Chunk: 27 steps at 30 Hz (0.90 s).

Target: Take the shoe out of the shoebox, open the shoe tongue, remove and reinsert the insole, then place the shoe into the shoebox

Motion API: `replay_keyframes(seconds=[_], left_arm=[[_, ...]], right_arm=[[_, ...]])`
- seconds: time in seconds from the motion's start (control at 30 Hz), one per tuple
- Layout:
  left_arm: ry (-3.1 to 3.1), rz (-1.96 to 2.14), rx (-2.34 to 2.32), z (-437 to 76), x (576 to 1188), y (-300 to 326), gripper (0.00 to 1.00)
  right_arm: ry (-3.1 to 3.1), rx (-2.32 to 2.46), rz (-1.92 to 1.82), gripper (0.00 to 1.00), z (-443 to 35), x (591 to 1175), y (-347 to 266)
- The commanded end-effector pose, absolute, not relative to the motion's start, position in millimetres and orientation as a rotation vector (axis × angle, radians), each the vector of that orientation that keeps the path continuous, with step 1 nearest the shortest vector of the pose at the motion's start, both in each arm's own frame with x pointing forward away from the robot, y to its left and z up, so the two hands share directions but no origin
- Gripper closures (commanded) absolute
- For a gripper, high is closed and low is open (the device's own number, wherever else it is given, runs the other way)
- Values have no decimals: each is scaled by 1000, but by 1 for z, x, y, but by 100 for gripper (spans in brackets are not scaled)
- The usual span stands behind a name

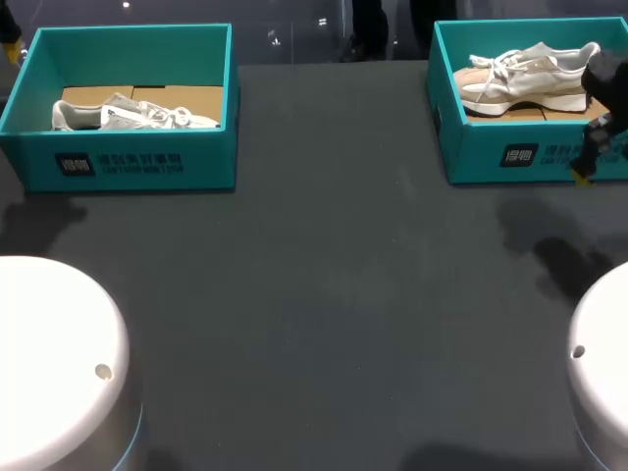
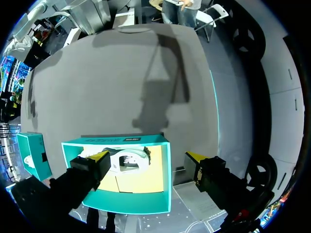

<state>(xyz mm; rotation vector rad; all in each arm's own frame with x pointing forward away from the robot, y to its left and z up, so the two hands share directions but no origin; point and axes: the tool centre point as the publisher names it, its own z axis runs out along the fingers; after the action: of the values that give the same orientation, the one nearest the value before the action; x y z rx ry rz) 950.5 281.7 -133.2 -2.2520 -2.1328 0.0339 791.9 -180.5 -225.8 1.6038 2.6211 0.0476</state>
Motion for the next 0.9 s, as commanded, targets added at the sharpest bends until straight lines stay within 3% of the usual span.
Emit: replay_keyframes(seconds=[0.03, 0.9], left_arm=[[-2131, 30, -2253, -133, 950, 282, 0], [-2131, 30, -2253, -133, 950, 282, 0]], right_arm=[[2644, 1681, -88, 0, -227, 823, -183], [2415, 1931, -262, 0, -211, 867, -197]])
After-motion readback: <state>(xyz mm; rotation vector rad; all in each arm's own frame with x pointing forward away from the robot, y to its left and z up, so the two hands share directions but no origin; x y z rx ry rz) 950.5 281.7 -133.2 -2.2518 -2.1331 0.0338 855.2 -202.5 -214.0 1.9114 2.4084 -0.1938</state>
